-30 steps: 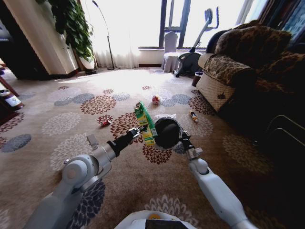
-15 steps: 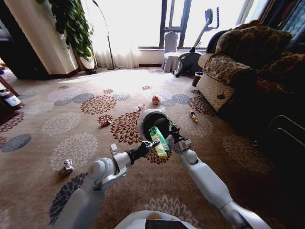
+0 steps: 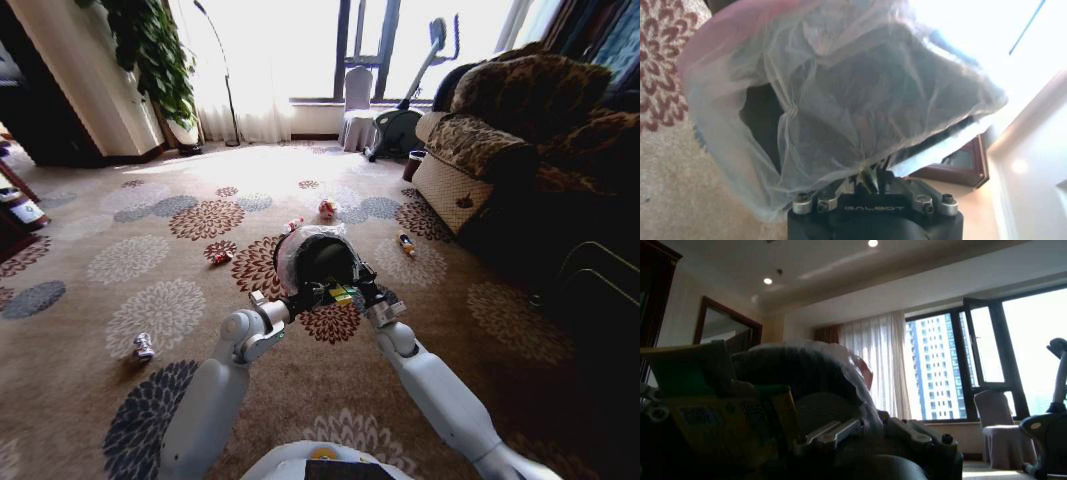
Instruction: Pick up the trash from the ground and place it into the trash bin.
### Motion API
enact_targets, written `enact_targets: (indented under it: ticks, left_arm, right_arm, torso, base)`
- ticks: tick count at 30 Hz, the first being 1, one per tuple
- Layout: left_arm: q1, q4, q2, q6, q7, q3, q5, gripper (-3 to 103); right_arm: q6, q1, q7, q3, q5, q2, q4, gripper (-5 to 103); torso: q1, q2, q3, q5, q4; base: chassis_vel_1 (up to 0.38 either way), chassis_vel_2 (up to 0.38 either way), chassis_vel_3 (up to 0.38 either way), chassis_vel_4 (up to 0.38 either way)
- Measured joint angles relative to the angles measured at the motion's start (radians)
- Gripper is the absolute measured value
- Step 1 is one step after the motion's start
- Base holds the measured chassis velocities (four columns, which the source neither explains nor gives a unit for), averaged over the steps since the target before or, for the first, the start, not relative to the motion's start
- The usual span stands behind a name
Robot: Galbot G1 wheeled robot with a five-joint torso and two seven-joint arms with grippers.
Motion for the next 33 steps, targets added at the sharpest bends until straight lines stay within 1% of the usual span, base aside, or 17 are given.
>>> enact_targets:
  ticks: [1,2,6,9,12,13,16,20,22,23,24,27,28,29,31,32,33]
  left_arm:
    - [0.013,-0.004,0.004,0.000,0.008,0.000,0.000,26]
    - [0.013,-0.004,0.004,0.000,0.008,0.000,0.000,26]
    - [0.060,-0.030,0.020,0.017,0.026,0.000,0.001,47]
    - [0.073,-0.043,0.027,0.026,0.032,0.000,0.003,53]
    - [0.110,-0.127,0.068,0.110,0.028,-0.011,-0.009,74]
    - [0.110,-0.127,0.068,0.110,0.028,-0.011,-0.009,74]
    - [0.147,-0.186,0.086,0.145,-0.002,-0.023,-0.031,90]
    - [0.186,-0.234,0.097,0.162,-0.010,-0.030,-0.017,98]
    - [0.223,-0.290,0.113,0.197,-0.001,-0.036,0.073,100]
    - [0.244,-0.329,0.126,0.219,0.023,-0.044,0.142,100]
    - [0.244,-0.329,0.126,0.219,0.023,-0.044,0.142,100]
    - [0.276,-0.405,0.168,0.272,0.142,-0.081,0.352,100]
    - [0.276,-0.405,0.168,0.272,0.142,-0.081,0.352,100]
    - [0.285,-0.417,0.186,0.276,0.222,-0.100,0.499,100]
    - [0.293,-0.420,0.213,0.255,0.353,-0.141,0.716,100]
    - [0.293,-0.420,0.213,0.255,0.353,-0.141,0.716,100]
    - [0.293,-0.412,0.225,0.228,0.414,-0.162,0.829,100]
  right_arm:
    - [0.000,-0.005,0.000,0.004,-0.002,-0.002,0.000,0]
    - [0.000,-0.005,0.000,0.004,-0.002,-0.002,0.000,0]
    - [0.000,-0.013,0.000,0.013,-0.006,-0.004,0.001,0]
    - [0.000,-0.015,0.000,0.016,-0.006,-0.005,0.001,0]
    - [-0.001,-0.027,0.000,0.040,-0.007,-0.009,0.000,0]
    - [-0.001,-0.027,0.000,0.040,-0.007,-0.009,0.000,0]
    - [-0.005,-0.022,0.000,0.048,-0.001,-0.012,-0.016,0]
    - [-0.006,-0.006,0.000,0.054,0.002,-0.011,-0.029,0]
    - [-0.007,-0.001,0.000,0.064,0.004,-0.008,-0.036,0]
    - [-0.007,-0.001,0.000,0.068,0.004,-0.008,-0.040,0]
    - [-0.007,-0.001,0.000,0.068,0.004,-0.008,-0.040,0]
    - [-0.019,-0.012,0.000,0.085,0.002,-0.012,-0.047,0]
    - [-0.019,-0.012,0.000,0.085,0.002,-0.012,-0.047,0]
    - [-0.032,-0.022,0.000,0.097,-0.006,-0.013,-0.048,0]
    - [-0.044,-0.037,0.000,0.116,-0.010,-0.019,-0.051,0]
    - [-0.044,-0.037,0.000,0.116,-0.010,-0.019,-0.051,0]
    - [-0.046,-0.044,0.000,0.123,-0.010,-0.022,-0.051,0]
  torso:
    - [0.000,0.000,0.000,-0.0001,0.0000]
    - [0.000,0.000,0.000,-0.0001,0.0000]
    - [0.000,0.000,0.000,-0.0001,0.0000]
    - [0.000,0.000,0.000,-0.0002,0.0001]
    - [0.000,0.000,0.000,-0.0002,0.0000]
    - [0.000,0.000,0.000,-0.0002,0.0000]
    - [0.000,0.000,0.000,-0.0002,-0.0001]
    - [0.000,0.000,0.000,-0.0003,0.0001]
    - [0.000,0.000,0.000,-0.0004,0.0001]
    - [0.000,0.000,0.000,-0.0003,0.0001]
    - [0.000,0.000,0.000,-0.0003,0.0001]
    - [0.000,0.000,0.000,-0.0002,0.0001]
    - [0.000,0.000,0.000,-0.0002,0.0001]
    - [0.000,0.000,0.000,-0.0002,0.0000]
    - [0.000,0.000,0.000,-0.0002,0.0001]
    - [0.000,0.000,0.000,-0.0002,0.0001]
    - [0.000,0.000,0.000,-0.0002,-0.0001]
  base:
    - [0.000,0.000,0.000,0.000]
    - [0.000,0.000,0.000,0.000]
    - [0.000,0.000,0.000,0.000]
    - [0.000,0.000,0.000,0.000]
    - [0.000,0.000,0.000,0.000]
    - [0.000,0.000,0.000,0.000]
    - [0.000,0.000,0.000,0.000]
    - [0.000,0.000,0.000,0.000]
    - [0.000,0.000,0.000,0.000]
    - [0.000,0.000,0.000,0.000]
    - [0.000,0.000,0.000,0.000]
    - [0.000,0.000,0.000,0.000]
    - [0.000,0.000,0.000,0.000]
    - [0.000,0.000,0.000,0.000]
    - [0.000,0.000,0.000,0.000]
    - [0.000,0.000,0.000,0.000]
    - [0.000,0.000,0.000,0.000]
